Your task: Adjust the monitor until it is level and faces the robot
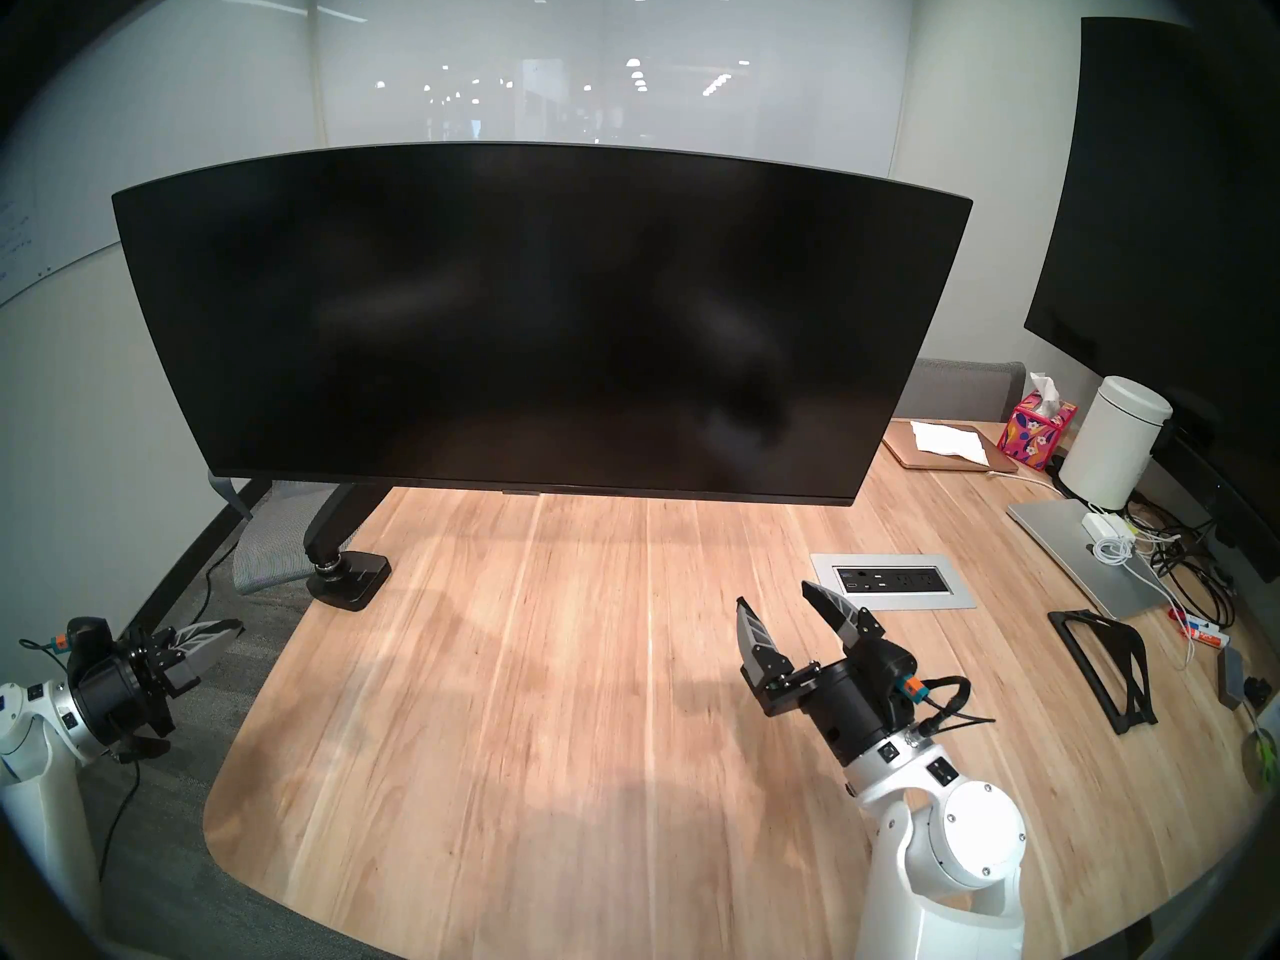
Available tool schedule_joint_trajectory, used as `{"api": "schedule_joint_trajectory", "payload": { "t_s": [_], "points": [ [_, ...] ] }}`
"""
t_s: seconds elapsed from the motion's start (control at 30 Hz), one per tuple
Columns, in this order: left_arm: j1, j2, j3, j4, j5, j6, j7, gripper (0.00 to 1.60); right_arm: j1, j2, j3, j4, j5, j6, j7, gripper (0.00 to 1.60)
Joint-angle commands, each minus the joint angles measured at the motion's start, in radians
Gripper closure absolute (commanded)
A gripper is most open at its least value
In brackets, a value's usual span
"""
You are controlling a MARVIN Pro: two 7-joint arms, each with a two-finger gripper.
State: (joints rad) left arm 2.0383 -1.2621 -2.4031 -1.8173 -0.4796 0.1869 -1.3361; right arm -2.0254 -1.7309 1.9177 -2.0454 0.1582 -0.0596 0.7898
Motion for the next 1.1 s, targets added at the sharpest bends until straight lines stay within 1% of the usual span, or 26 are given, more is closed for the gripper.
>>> {"api": "schedule_joint_trajectory", "payload": {
  "t_s": [0.0,0.07,0.13,1.0,1.07],
  "points": [
    [0.033,-0.05,-0.01,-0.03,0.001,-0.058,-0.016,1.6,0.005,0.003,-0.003,-0.018,0.005,0.001,-0.003,0.0],
    [0.031,-0.052,-0.01,-0.025,-0.003,-0.076,-0.034,1.6,0.005,0.003,-0.003,-0.018,0.005,0.001,-0.003,0.0],
    [0.031,-0.051,-0.011,-0.024,-0.008,-0.073,-0.046,1.6,0.005,0.003,-0.003,-0.018,0.005,0.002,-0.003,0.0],
    [0.02,-0.061,-0.018,-0.021,0.002,-0.074,-0.063,1.6,0.005,0.003,-0.003,-0.018,0.005,0.002,-0.003,0.0],
    [0.017,-0.059,-0.019,-0.017,0.002,-0.082,-0.069,1.6,0.005,0.003,-0.003,-0.018,0.005,0.002,-0.003,0.0]
  ]
}}
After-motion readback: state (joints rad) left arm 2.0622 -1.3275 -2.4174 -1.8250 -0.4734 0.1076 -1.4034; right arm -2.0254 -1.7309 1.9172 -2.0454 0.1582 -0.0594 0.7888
